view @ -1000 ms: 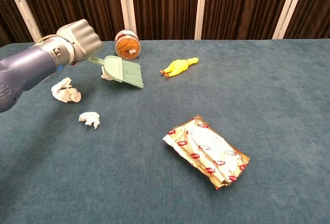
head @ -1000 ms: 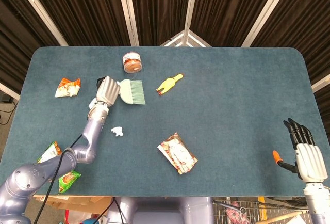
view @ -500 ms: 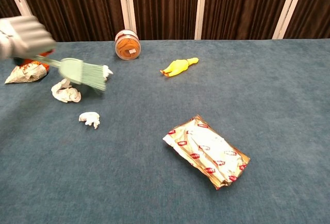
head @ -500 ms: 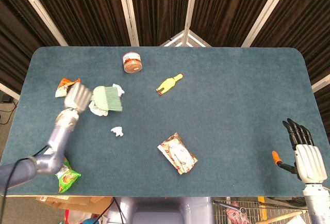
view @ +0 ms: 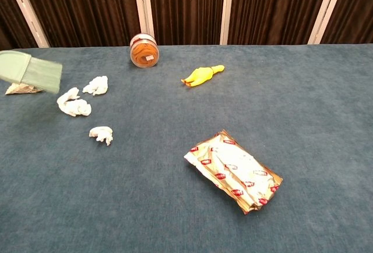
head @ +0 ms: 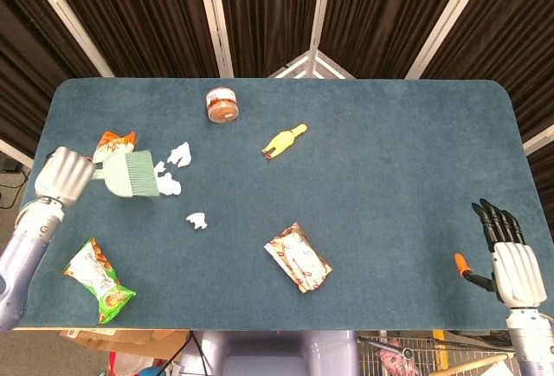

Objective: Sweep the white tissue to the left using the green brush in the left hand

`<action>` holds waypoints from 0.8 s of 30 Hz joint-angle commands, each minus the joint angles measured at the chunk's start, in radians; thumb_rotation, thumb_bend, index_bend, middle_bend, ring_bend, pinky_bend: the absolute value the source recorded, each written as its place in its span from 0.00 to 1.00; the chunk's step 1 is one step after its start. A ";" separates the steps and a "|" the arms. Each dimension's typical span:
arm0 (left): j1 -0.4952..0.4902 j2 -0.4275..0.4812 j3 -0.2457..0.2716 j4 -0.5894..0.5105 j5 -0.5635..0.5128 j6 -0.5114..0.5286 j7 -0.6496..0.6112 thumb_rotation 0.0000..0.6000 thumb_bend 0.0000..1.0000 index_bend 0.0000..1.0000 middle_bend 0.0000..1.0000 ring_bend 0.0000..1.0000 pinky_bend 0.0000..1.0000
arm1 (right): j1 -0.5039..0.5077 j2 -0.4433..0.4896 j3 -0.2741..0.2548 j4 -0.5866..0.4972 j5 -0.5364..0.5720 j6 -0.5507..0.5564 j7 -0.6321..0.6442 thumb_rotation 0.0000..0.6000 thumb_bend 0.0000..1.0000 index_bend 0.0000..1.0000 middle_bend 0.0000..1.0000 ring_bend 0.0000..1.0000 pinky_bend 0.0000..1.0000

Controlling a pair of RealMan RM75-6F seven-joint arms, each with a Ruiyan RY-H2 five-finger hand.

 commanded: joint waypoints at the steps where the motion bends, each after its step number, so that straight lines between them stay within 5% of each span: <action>1: 0.000 0.005 -0.048 -0.013 -0.004 0.022 -0.036 1.00 0.79 0.82 1.00 1.00 1.00 | 0.001 -0.001 -0.001 0.000 -0.002 -0.001 -0.002 1.00 0.34 0.00 0.00 0.00 0.00; 7: -0.067 -0.111 -0.109 0.054 -0.035 -0.018 0.009 1.00 0.79 0.82 1.00 1.00 1.00 | 0.002 -0.002 0.000 -0.001 0.001 -0.003 -0.004 1.00 0.34 0.00 0.00 0.00 0.00; 13: -0.125 -0.221 -0.121 0.098 0.055 -0.056 0.012 1.00 0.79 0.82 1.00 1.00 1.00 | 0.002 0.001 0.004 0.007 0.013 -0.008 0.007 1.00 0.34 0.00 0.00 0.00 0.00; 17: -0.151 -0.264 -0.117 0.110 0.157 -0.077 -0.033 1.00 0.80 0.82 1.00 1.00 1.00 | 0.001 0.006 0.006 0.007 0.018 -0.009 0.015 1.00 0.34 0.00 0.00 0.00 0.00; 24: -0.169 -0.264 -0.032 0.203 0.517 -0.042 -0.259 1.00 0.79 0.82 1.00 1.00 1.00 | -0.001 0.007 0.006 0.008 0.016 -0.004 0.020 1.00 0.34 0.00 0.00 0.00 0.00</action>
